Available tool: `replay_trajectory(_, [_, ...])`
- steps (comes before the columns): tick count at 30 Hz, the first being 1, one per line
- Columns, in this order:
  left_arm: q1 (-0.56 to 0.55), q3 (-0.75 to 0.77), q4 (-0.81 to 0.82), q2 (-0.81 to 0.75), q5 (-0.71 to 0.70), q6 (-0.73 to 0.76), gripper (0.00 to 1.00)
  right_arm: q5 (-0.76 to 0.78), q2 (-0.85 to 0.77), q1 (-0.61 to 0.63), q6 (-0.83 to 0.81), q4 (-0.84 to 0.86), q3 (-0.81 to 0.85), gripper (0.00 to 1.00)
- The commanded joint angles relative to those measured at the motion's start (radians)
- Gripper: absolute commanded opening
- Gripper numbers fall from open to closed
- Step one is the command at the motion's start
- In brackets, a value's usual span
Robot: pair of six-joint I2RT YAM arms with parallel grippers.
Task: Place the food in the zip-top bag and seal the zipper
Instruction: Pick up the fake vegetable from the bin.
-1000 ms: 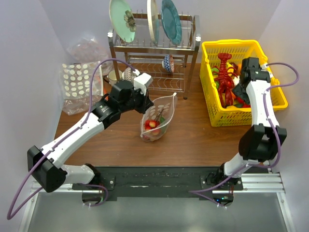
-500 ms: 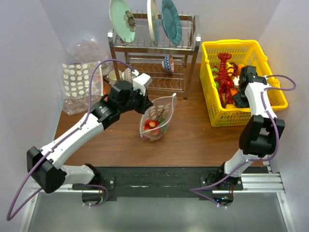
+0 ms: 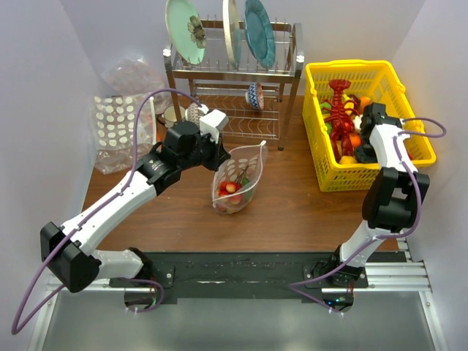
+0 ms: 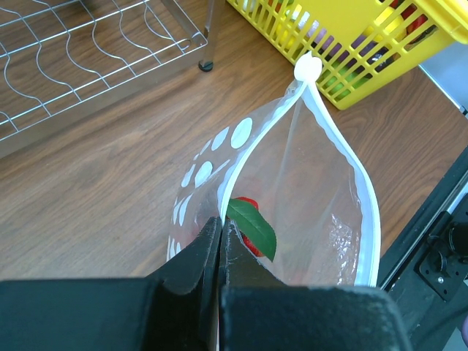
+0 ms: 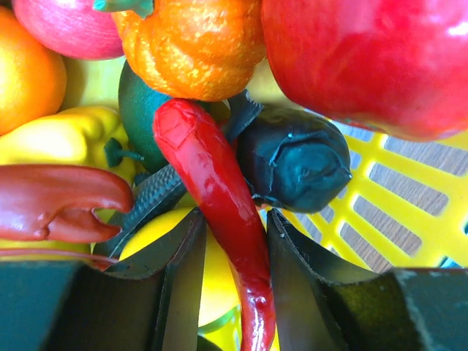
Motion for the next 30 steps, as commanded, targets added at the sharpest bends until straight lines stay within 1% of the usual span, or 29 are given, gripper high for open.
replay_trajectory(1, [0.006,-0.006,0.060,-0.018,0.013,0.008,0.00,0.053,-0.084,-0.004,0.038,-0.028,0.035,0.07])
replay_trajectory(4, [0.006,-0.006,0.060,-0.010,0.019,0.008,0.00,0.041,-0.177,-0.004,-0.005,0.010,0.040,0.05])
replay_trajectory(7, [0.006,-0.008,0.060,-0.007,0.019,0.008,0.00,-0.023,-0.277,-0.003,-0.087,0.097,0.023,0.05])
replay_trajectory(8, [0.006,-0.008,0.060,-0.007,0.019,0.008,0.00,-0.066,-0.330,-0.003,-0.106,0.149,0.014,0.06])
replay_trajectory(10, [0.006,-0.009,0.063,-0.006,0.019,0.008,0.00,-0.127,-0.383,-0.003,-0.184,0.222,-0.026,0.09])
replay_trajectory(11, [0.006,-0.011,0.063,-0.004,0.019,0.008,0.00,-0.170,-0.415,-0.003,-0.207,0.304,-0.043,0.09])
replay_trajectory(12, [0.006,-0.011,0.067,-0.004,0.019,0.008,0.00,-0.243,-0.461,-0.003,-0.241,0.340,-0.072,0.10])
replay_trajectory(14, [0.006,-0.012,0.069,-0.003,0.018,0.010,0.00,-0.333,-0.503,-0.003,-0.267,0.432,-0.101,0.10])
replay_trajectory(15, [0.006,-0.014,0.069,-0.001,0.018,0.010,0.00,-0.427,-0.526,-0.003,-0.284,0.452,-0.103,0.10])
replay_trajectory(17, [0.006,-0.017,0.072,0.002,0.018,0.010,0.00,-0.524,-0.532,-0.003,-0.296,0.495,-0.094,0.10])
replay_trajectory(18, [0.006,-0.017,0.071,0.002,0.016,0.010,0.00,-0.652,-0.532,-0.003,-0.292,0.504,-0.089,0.10])
replay_trajectory(19, [0.008,-0.017,0.071,0.003,0.018,0.010,0.00,-0.728,-0.527,-0.003,-0.287,0.518,-0.084,0.10])
replay_trajectory(20, [0.006,-0.017,0.071,0.005,0.016,0.010,0.00,-0.829,-0.521,-0.003,-0.281,0.571,-0.087,0.10])
replay_trajectory(21, [0.006,-0.017,0.071,0.007,0.016,0.010,0.00,-0.917,-0.518,0.000,-0.240,0.610,-0.097,0.10])
replay_trajectory(22, [0.006,-0.017,0.071,0.008,0.015,0.010,0.00,-1.073,-0.508,0.006,-0.206,0.695,-0.107,0.09])
replay_trajectory(23, [0.008,-0.017,0.072,0.010,0.015,0.010,0.00,-1.124,-0.501,0.017,-0.174,0.731,-0.124,0.08])
replay_trajectory(24, [0.006,-0.017,0.071,0.010,0.013,0.010,0.00,-1.154,-0.498,0.056,-0.142,0.740,-0.123,0.07])
replay_trajectory(25, [0.008,-0.017,0.071,0.013,0.012,0.011,0.00,-1.169,-0.492,0.086,-0.143,0.719,-0.117,0.07])
replay_trajectory(26, [0.006,-0.017,0.071,0.014,0.013,0.011,0.00,-1.162,-0.494,0.119,-0.155,0.701,-0.103,0.08])
replay_trajectory(27, [0.008,-0.017,0.071,0.014,0.012,0.011,0.00,-1.151,-0.494,0.194,-0.175,0.685,-0.098,0.08])
replay_trajectory(28, [0.008,-0.017,0.072,0.016,0.010,0.011,0.00,-1.148,-0.495,0.222,-0.177,0.675,-0.100,0.09])
replay_trajectory(30, [0.009,-0.017,0.072,0.016,0.009,0.010,0.00,-1.160,-0.497,0.320,-0.151,0.674,-0.123,0.09])
